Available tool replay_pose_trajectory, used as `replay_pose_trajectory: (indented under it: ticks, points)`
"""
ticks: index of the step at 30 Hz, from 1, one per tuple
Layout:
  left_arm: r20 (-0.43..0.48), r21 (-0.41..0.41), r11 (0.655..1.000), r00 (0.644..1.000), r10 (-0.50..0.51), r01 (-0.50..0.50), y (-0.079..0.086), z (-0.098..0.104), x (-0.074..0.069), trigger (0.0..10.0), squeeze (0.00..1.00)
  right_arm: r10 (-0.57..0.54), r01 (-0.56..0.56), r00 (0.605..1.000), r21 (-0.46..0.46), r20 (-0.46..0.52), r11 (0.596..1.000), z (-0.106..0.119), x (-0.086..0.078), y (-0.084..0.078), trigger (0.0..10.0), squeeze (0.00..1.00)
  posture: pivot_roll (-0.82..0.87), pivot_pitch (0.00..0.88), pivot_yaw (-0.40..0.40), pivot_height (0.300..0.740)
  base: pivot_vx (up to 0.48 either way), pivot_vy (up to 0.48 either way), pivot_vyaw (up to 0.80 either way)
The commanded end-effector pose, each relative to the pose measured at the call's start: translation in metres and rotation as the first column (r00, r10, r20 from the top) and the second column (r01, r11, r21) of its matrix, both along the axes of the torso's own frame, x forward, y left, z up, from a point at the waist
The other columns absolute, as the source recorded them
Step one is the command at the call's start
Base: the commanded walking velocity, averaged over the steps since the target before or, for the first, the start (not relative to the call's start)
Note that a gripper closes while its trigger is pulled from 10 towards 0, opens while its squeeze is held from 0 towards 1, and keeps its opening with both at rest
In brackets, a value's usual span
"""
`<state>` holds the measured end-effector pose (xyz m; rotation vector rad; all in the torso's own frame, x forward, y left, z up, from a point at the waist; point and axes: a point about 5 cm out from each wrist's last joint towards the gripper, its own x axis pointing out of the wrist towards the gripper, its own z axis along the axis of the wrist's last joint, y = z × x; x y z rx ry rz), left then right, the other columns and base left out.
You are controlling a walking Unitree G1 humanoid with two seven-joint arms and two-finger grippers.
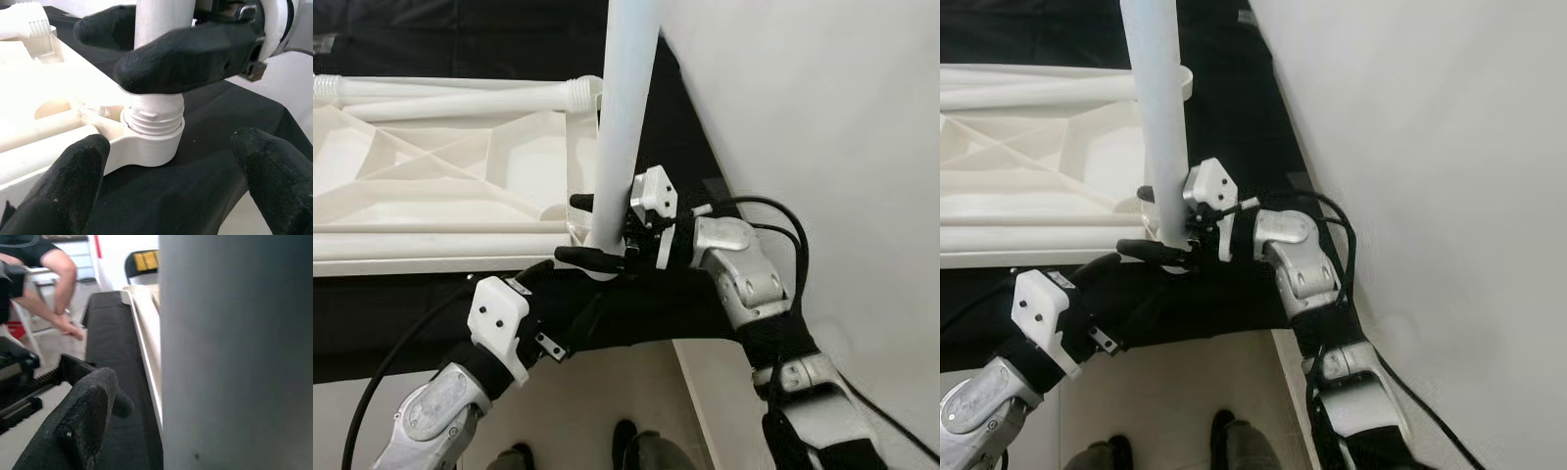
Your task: Building children table
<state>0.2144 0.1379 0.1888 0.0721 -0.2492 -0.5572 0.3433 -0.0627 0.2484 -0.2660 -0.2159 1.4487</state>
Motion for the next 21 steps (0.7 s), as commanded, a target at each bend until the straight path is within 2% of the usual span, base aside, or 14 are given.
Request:
replay_pose_trajectory:
  ticks: [1, 2, 3, 4, 15, 16, 17, 18, 19, 20, 21]
  points:
    - [-0.026, 0.004, 1.000, 1.000, -0.005, 0.005, -0.001, -0.006, -0.003, 10.0, 0.00, 0.058, -0.058, 0.998, 0.000, -0.026, 0.998, -0.003, 0.001, 0.001, 10.0, 0.00, 0.12, 0.277, -0.120, 0.740, 0.000, 0.000, 0.00]
    - [-0.026, 0.004, 1.000, 1.000, -0.004, 0.004, -0.001, -0.006, -0.003, 10.0, 0.00, 0.069, -0.069, 0.997, -0.002, -0.030, 0.998, -0.002, 0.002, 0.000, 10.0, 0.00, 0.12, 0.277, -0.120, 0.740, 0.000, 0.000, 0.00]
    - [-0.026, 0.004, 1.000, 1.000, -0.002, 0.002, -0.001, -0.006, -0.003, 10.0, 0.00, 0.088, -0.088, 0.995, -0.002, -0.046, 0.996, -0.001, 0.003, 0.000, 2.8, 0.00, 0.13, 0.277, -0.121, 0.740, 0.000, 0.000, 0.00]
    - [-0.027, 0.005, 1.000, 1.000, -0.001, 0.001, -0.001, -0.006, -0.003, 10.0, 0.00, 0.106, -0.107, 0.993, -0.005, -0.057, 0.994, -0.001, 0.004, 0.000, 0.0, 0.00, 0.13, 0.278, -0.122, 0.740, 0.000, 0.000, 0.00]
    - [-0.027, 0.000, 1.000, 1.000, 0.002, -0.002, 0.000, -0.005, -0.005, 10.0, 0.00, 0.099, -0.099, 0.993, 0.009, -0.071, 0.995, -0.008, 0.006, -0.005, 0.0, 0.00, 0.12, 0.296, -0.125, 0.740, 0.000, 0.000, 0.00]
    - [-0.030, -0.001, 1.000, 1.000, 0.002, -0.002, 0.000, -0.006, -0.006, 10.0, 0.00, 0.036, -0.034, 0.997, 0.026, -0.071, 0.999, -0.011, 0.008, -0.008, 0.0, 0.00, 0.11, 0.307, -0.124, 0.740, 0.000, 0.000, 0.00]
    - [-0.030, -0.001, 1.000, 1.000, 0.002, -0.002, 0.000, -0.006, -0.006, 10.0, 0.00, 0.036, -0.034, 0.997, 0.026, -0.071, 0.999, -0.011, 0.008, -0.008, 0.0, 0.00, 0.11, 0.307, -0.124, 0.740, 0.000, 0.000, 0.00]
    - [-0.037, -0.002, 1.000, 0.999, -0.001, 0.001, -0.001, -0.007, -0.007, 10.0, 0.00, -0.210, 0.216, 0.973, 0.057, -0.100, 0.975, -0.027, 0.012, -0.012, 0.0, 0.00, 0.10, 0.309, -0.131, 0.740, 0.000, 0.000, 0.00]
    - [-0.037, -0.002, 1.000, 0.999, -0.001, 0.001, -0.001, -0.007, -0.007, 10.0, 0.00, -0.210, 0.216, 0.973, 0.057, -0.100, 0.975, -0.027, 0.012, -0.012, 0.0, 0.00, 0.10, 0.309, -0.131, 0.740, 0.000, 0.000, 0.00]
    - [-0.039, -0.001, 1.000, 0.999, -0.003, 0.003, -0.001, -0.007, -0.008, 10.0, 0.00, -0.489, 0.501, 0.860, 0.070, -0.145, 0.862, -0.041, 0.018, -0.014, 0.0, 0.00, 0.11, 0.313, -0.134, 0.740, 0.000, 0.000, 0.00]
    - [-0.039, -0.001, 1.000, 0.999, -0.003, 0.003, -0.001, -0.007, -0.008, 10.0, 0.00, -0.489, 0.501, 0.860, 0.070, -0.145, 0.862, -0.041, 0.018, -0.014, 0.0, 0.00, 0.11, 0.313, -0.134, 0.740, 0.000, 0.000, 0.00]
